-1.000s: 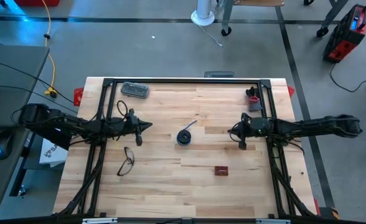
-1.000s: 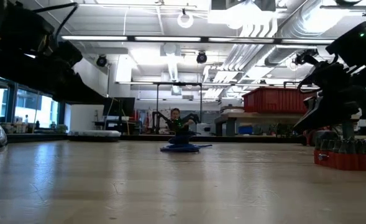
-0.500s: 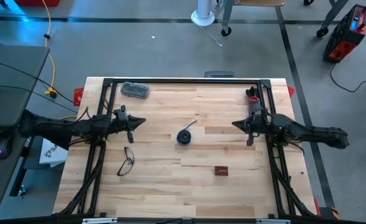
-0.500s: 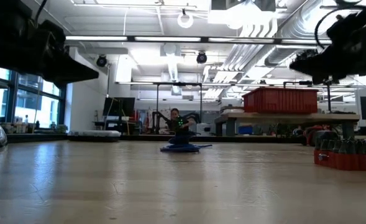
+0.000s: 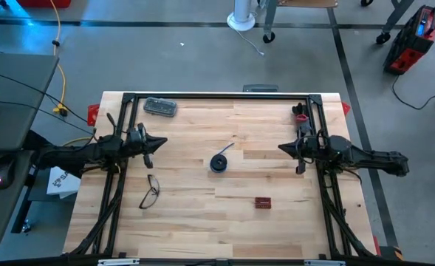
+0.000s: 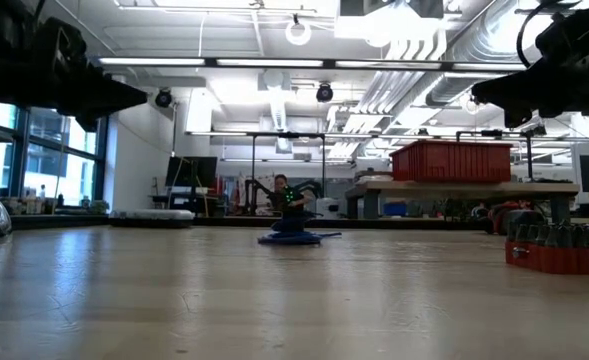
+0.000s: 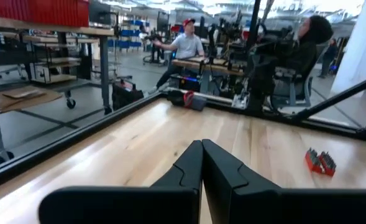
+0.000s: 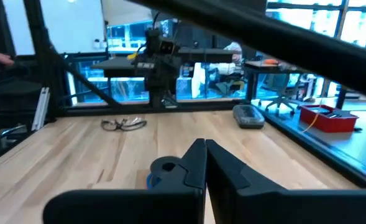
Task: Coil cords
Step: Return to Home Position
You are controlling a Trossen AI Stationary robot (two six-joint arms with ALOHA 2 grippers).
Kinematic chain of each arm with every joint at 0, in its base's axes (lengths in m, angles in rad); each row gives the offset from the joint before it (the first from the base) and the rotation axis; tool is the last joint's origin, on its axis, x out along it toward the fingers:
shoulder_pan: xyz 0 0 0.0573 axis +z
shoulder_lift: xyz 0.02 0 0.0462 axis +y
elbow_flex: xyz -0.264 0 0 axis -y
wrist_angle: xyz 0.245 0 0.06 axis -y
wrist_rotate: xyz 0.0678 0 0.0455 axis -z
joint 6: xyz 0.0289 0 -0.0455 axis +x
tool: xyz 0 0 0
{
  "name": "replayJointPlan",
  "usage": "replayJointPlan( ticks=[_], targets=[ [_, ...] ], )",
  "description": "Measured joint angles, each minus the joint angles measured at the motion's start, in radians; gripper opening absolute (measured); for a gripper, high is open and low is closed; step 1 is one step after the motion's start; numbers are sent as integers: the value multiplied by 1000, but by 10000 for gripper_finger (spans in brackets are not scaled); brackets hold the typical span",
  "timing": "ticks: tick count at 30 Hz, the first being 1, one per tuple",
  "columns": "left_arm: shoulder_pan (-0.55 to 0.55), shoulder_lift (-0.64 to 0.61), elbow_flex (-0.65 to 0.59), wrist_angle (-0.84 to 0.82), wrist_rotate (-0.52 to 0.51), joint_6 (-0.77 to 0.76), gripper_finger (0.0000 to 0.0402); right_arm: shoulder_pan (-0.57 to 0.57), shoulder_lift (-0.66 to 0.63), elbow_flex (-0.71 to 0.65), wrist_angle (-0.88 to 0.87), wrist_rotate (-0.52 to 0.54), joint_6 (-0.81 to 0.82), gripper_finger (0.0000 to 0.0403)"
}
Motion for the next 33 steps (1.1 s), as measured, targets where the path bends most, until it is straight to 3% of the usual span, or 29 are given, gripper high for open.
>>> replayJointPlan(
  ticks=[33],
  targets=[
    [11,-40,0,18,-2,0,3,18,7,-1,-5,0,0,0]
  ],
)
